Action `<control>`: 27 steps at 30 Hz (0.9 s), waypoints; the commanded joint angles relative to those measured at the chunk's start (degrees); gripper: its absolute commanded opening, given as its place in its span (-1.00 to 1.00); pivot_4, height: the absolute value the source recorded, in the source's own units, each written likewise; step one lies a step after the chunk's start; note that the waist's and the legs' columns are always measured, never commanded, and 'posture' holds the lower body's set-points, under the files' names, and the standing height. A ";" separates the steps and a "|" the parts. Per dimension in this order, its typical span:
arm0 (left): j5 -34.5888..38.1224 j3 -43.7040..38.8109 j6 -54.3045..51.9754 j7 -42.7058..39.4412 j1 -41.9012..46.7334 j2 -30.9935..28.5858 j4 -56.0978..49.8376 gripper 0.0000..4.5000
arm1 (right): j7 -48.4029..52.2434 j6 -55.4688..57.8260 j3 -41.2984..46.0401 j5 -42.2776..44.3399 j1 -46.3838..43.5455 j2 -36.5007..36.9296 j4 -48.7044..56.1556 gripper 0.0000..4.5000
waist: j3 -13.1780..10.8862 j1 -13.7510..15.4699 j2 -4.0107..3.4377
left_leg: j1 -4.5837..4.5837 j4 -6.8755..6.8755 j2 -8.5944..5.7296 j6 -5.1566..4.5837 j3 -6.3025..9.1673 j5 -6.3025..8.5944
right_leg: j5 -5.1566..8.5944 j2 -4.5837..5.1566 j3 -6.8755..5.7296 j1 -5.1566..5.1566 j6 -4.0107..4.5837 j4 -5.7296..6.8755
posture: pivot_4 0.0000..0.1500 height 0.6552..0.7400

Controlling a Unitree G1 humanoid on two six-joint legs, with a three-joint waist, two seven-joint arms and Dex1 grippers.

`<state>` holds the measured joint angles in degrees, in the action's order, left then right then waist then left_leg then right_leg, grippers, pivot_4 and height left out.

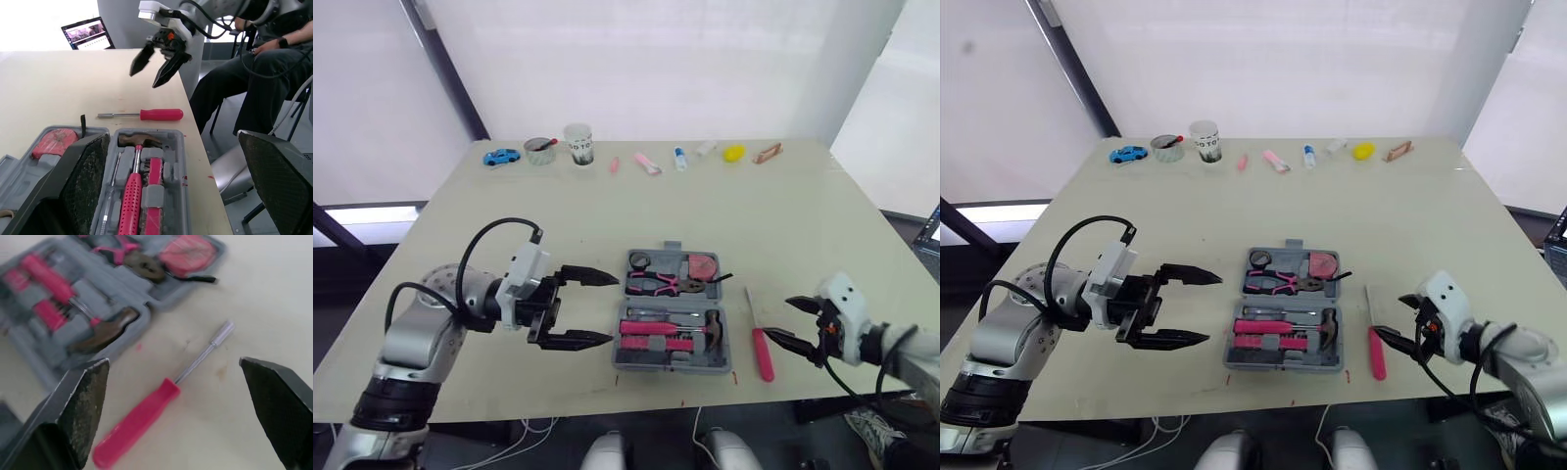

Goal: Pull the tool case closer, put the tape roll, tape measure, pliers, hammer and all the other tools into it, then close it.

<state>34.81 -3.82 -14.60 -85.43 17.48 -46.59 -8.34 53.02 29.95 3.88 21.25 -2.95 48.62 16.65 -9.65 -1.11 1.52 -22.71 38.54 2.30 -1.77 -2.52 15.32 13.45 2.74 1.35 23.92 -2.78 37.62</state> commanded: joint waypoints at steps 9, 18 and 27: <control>0.49 0.15 0.73 0.39 -0.39 0.15 -3.66 1.00 | 35.87 -53.71 -24.35 -21.15 -32.91 1.74 -39.86 0.98 | -0.11 0.10 -0.03 | -0.05 -0.01 0.02 0.00 0.01 0.00 | -0.01 -0.03 -0.02 0.04 0.01 -0.02 | 1.00 1.00; 1.31 -0.90 -0.51 2.21 -1.79 -0.57 -6.96 1.00 | 37.46 -86.47 -38.07 -35.71 -50.34 -8.26 -64.75 0.98 | -0.20 0.12 -0.11 | -0.05 0.01 0.03 0.02 -0.02 -0.01 | -0.01 0.00 -0.02 0.05 0.03 0.03 | 1.00 1.00; 2.03 -2.43 -1.26 4.26 -4.48 -1.24 -9.17 1.00 | 29.83 -96.93 -43.89 -45.21 -53.10 -11.86 -72.83 0.98 | -0.23 0.24 -0.17 | -0.04 0.02 0.04 0.11 -0.02 -0.07 | -0.02 0.03 -0.03 0.05 0.05 0.09 | 1.00 1.00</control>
<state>35.72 -4.38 -15.93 -81.57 13.02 -47.09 -15.23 84.22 -65.46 -39.56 -22.32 -55.13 36.53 -55.46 -9.89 -0.87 1.35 -22.74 38.56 2.33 -1.62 -2.53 15.23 13.44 2.77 1.31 23.97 -2.73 37.73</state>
